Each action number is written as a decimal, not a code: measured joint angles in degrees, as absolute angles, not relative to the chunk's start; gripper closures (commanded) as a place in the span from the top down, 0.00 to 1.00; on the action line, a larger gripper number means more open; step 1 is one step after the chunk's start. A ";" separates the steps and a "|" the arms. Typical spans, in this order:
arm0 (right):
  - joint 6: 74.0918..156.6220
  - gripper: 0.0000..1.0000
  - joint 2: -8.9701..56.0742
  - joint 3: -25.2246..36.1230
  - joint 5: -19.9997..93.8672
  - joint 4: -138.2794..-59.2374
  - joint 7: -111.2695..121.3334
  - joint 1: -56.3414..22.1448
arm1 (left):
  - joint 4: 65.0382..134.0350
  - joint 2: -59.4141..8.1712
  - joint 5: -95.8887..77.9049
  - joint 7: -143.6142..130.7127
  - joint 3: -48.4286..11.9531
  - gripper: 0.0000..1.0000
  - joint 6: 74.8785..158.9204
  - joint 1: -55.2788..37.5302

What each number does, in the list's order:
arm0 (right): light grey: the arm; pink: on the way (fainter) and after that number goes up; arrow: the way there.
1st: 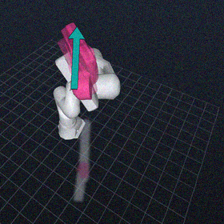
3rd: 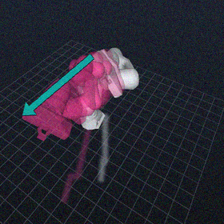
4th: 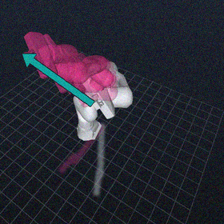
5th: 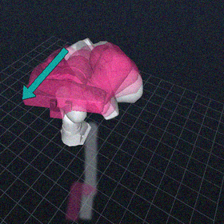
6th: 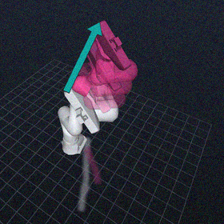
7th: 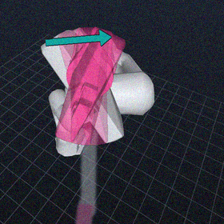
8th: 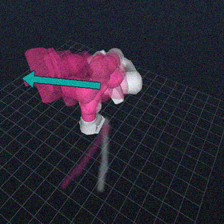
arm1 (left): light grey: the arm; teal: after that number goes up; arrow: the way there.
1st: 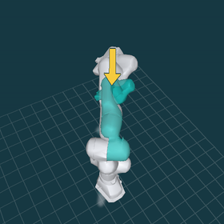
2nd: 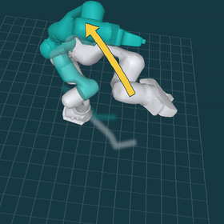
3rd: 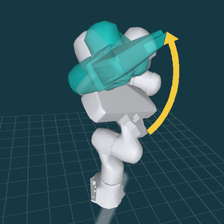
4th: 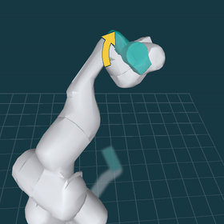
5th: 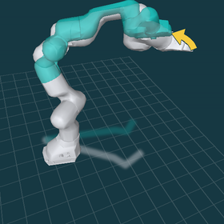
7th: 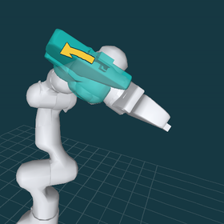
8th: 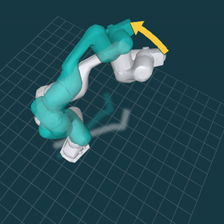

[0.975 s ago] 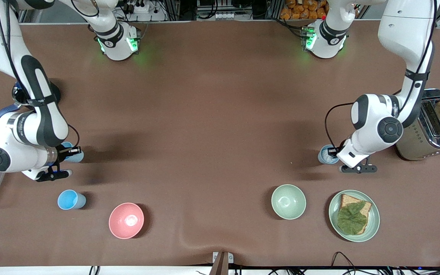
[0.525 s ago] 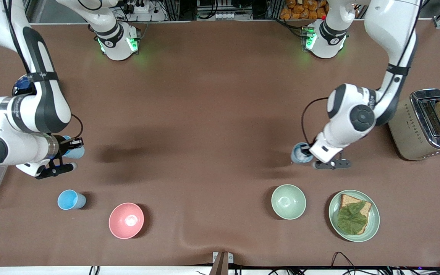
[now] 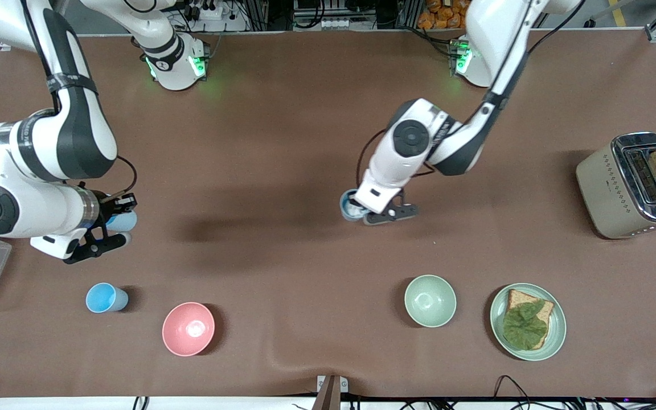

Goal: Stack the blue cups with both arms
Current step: 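Lift the cups with both grippers and carry them toward the table middle, then set the left gripper's cup down at the table middle and release, then withdraw the left gripper while the right gripper brings its cup over, then lower the right gripper's blue cup into the placed blue cup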

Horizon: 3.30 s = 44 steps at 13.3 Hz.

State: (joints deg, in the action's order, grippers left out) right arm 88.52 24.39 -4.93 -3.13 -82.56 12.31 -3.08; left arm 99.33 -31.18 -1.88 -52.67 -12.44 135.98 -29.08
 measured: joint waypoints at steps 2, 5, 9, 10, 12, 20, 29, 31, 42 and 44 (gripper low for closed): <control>87.92 0.00 24.38 -5.01 -2.95 -80.28 12.31 -5.64 | 95.51 -35.60 -1.58 -57.31 -12.29 0.00 135.98 -32.68; 87.56 0.00 24.38 -5.06 -2.95 -79.02 11.32 -9.88 | 91.78 -40.36 1.30 -61.49 -11.29 0.06 135.99 -36.64; 87.55 0.00 24.39 -5.07 -2.58 -78.97 6.22 -12.37 | 90.32 -40.40 1.78 -61.60 -10.37 1.00 133.11 -36.11; 87.57 0.00 24.39 -5.06 -1.75 -78.96 5.54 -12.92 | 89.84 -39.85 2.98 -61.60 -10.29 1.00 131.30 -35.88; 87.69 0.00 24.39 -5.06 -0.01 -78.94 3.51 -14.41 | 88.95 -37.38 5.55 -61.60 -10.22 1.00 127.07 -35.29; 97.58 0.00 28.11 -5.08 3.06 -79.00 -10.11 -27.57 | 87.88 -17.73 6.64 -47.39 -9.56 1.00 109.81 -17.15; 102.57 0.00 41.08 -4.48 0.66 -68.84 -19.21 -39.70 | 88.23 -7.43 5.87 -20.47 -9.87 1.00 95.54 -0.88; 103.13 0.00 42.22 -4.46 0.51 -68.59 -24.14 -41.54 | 88.58 -6.49 5.87 -18.87 -9.84 1.00 94.31 -0.87; 107.53 0.22 44.83 -4.42 0.22 -68.53 -28.54 -43.26 | 93.64 -2.85 1.64 -11.22 -3.50 1.00 93.33 -1.00; 107.55 1.00 45.11 -4.42 0.22 -68.53 -29.92 -43.30 | 93.87 -2.76 1.26 -11.22 -3.32 1.00 93.33 -1.01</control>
